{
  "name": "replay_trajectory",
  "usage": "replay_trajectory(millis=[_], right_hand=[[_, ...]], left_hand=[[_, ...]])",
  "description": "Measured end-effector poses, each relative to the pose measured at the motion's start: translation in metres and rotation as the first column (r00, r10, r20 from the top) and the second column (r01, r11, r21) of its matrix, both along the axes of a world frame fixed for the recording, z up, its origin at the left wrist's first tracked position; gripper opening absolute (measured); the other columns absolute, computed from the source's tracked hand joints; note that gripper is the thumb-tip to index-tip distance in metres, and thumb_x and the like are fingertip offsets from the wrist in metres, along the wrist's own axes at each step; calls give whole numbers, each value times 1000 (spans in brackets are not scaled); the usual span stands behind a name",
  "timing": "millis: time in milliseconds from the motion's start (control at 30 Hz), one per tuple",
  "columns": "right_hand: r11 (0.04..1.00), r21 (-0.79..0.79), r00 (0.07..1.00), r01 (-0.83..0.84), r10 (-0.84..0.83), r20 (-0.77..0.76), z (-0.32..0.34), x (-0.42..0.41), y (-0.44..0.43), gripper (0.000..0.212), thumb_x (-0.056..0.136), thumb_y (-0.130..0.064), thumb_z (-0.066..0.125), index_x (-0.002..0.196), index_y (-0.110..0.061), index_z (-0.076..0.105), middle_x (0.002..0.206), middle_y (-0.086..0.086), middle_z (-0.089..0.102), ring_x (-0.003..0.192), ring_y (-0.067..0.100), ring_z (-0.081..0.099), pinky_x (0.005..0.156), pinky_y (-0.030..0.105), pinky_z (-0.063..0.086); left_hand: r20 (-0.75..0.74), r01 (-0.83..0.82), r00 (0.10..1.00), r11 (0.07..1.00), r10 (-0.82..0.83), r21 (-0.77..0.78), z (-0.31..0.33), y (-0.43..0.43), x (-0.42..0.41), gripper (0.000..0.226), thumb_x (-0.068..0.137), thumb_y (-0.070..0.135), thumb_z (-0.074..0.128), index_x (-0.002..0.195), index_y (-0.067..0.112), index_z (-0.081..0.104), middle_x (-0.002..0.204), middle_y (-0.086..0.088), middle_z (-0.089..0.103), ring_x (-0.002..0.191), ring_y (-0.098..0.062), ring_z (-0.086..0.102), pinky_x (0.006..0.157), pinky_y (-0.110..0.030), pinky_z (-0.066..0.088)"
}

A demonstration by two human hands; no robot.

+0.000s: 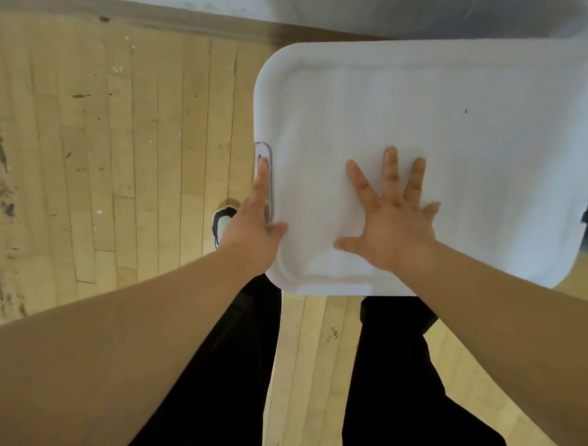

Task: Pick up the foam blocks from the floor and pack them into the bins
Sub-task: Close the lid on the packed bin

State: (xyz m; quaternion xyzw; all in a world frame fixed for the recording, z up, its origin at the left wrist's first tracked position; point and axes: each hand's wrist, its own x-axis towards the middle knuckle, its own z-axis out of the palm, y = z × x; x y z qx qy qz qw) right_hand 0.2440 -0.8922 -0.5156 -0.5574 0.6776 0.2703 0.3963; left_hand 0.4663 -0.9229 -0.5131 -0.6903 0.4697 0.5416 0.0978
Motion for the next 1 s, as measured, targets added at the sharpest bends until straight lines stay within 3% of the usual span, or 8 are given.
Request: replay_trajectory(millis=[100,233,333,433,633,767,867,1000], right_hand=[[998,-55,1000,-5,4,-20,-4,1,1,125,75,-82,63,144,-54,-37,153,0,-53,145,44,-38,112,78,18],[997,-71,1000,15,-15,4,-7,5,0,123,77,-80,61,146,-52,-36,153,0,-52,145,44,-37,112,79,16],[987,-146,993,64,-49,103,1,-9,2,108,86,-70,61,157,-47,-17,163,-2,-36,152,37,-28,117,71,19],[890,-348,950,295,-235,203,9,-44,10,89,92,-52,65,162,-37,13,171,5,-8,157,31,-3,124,54,20],[657,-384,702,649,-711,-30,2,-195,52,112,83,-64,69,160,-39,-8,170,7,-12,157,34,-6,127,51,6],[439,-159,461,884,-877,139,-18,-257,77,137,67,-66,84,161,-35,-11,170,3,12,154,31,19,124,54,23],[281,12,266,960,-919,290,-31,-272,85,139,67,-53,91,162,-31,-7,161,1,36,143,26,42,113,42,37],[172,15,153,985,-910,385,-38,-275,91,133,49,-60,96,157,-29,25,143,-4,55,128,21,56,110,44,48]], left_hand=[[3,70,998,997,-70,-16,0,-12,4,109,99,21,63,139,72,-23,154,11,44,100,-8,63,81,-28,50],[62,152,987,988,-150,-36,6,-19,3,111,97,25,65,137,72,-27,157,9,40,127,-22,57,100,-46,52],[242,354,917,926,-318,-127,16,-18,-7,108,94,34,69,152,54,-21,165,3,15,149,-28,27,116,-50,37],[358,586,788,788,-500,-189,31,-21,-33,112,91,47,70,152,52,-23,167,2,-13,156,-29,-7,127,-50,11],[306,835,550,508,-777,-212,26,-27,-189,121,87,60,71,145,53,-35,161,0,-38,153,-39,-22,125,-58,-2],[315,907,422,396,-850,-144,2,-13,-297,133,77,63,79,145,54,-36,157,1,-46,147,-51,-28,119,-72,2],[369,922,365,386,-855,-18,-16,-3,-333,135,74,62,81,144,57,-35,152,0,-53,141,-58,-34,115,-77,4],[384,920,363,392,-849,-2,-16,-2,-331,134,72,65,81,141,62,-34,151,4,-54,142,-55,-34,118,-73,5]])
